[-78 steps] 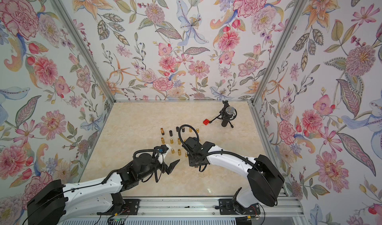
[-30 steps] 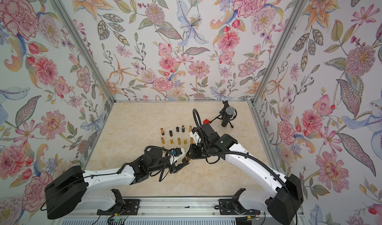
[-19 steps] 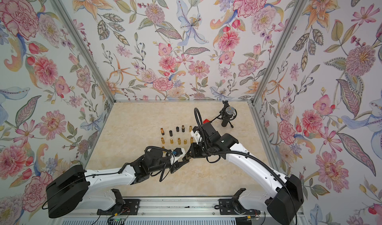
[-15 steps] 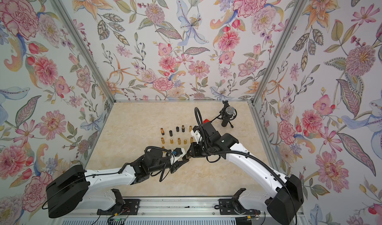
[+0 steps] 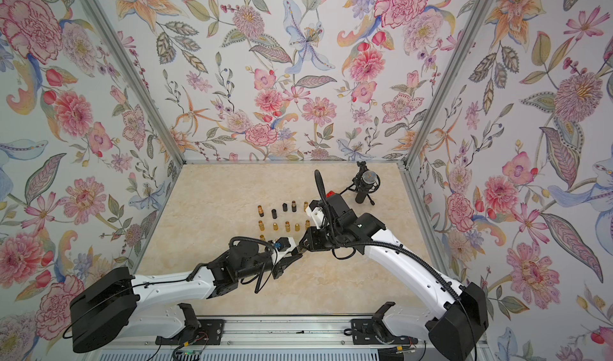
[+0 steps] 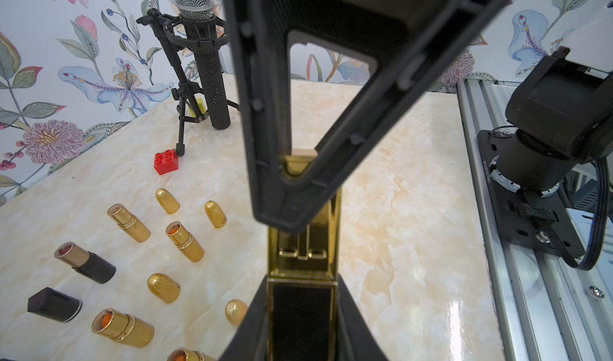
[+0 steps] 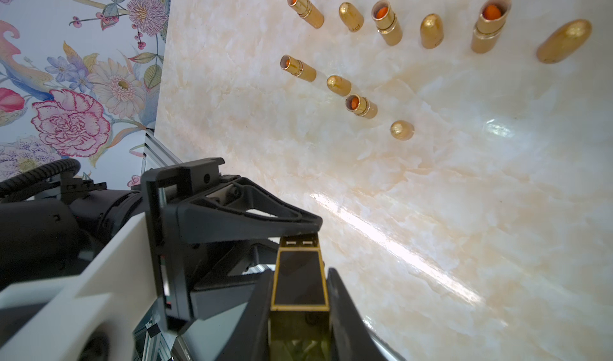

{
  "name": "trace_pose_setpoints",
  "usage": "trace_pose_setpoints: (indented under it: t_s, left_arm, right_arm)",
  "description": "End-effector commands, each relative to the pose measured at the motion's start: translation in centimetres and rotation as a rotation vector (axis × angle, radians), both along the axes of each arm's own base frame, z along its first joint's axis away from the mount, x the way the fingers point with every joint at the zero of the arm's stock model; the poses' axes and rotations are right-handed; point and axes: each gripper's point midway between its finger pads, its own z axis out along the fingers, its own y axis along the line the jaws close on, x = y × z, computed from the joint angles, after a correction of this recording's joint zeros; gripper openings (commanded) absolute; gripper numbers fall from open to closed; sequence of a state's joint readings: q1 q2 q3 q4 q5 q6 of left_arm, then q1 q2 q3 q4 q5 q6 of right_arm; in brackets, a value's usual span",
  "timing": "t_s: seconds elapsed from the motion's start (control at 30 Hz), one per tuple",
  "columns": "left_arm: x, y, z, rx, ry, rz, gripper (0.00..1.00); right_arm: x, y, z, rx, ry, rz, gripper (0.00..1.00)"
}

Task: Open the lipstick cap
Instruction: Open the cover of the lipstick.

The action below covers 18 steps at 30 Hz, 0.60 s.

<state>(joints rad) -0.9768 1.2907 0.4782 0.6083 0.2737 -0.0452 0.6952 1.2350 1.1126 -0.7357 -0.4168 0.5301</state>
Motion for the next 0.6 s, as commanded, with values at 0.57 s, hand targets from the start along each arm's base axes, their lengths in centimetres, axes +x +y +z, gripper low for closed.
trace_pose_setpoints:
  t_s: [0.57]
  left_arm:
    - [0.7, 6.4, 0.7, -0.043, 0.003, 0.257, 0.20]
  right_arm:
    - [3.2, -6.6, -2.5, -0.114, 0.013, -0.254, 0.27]
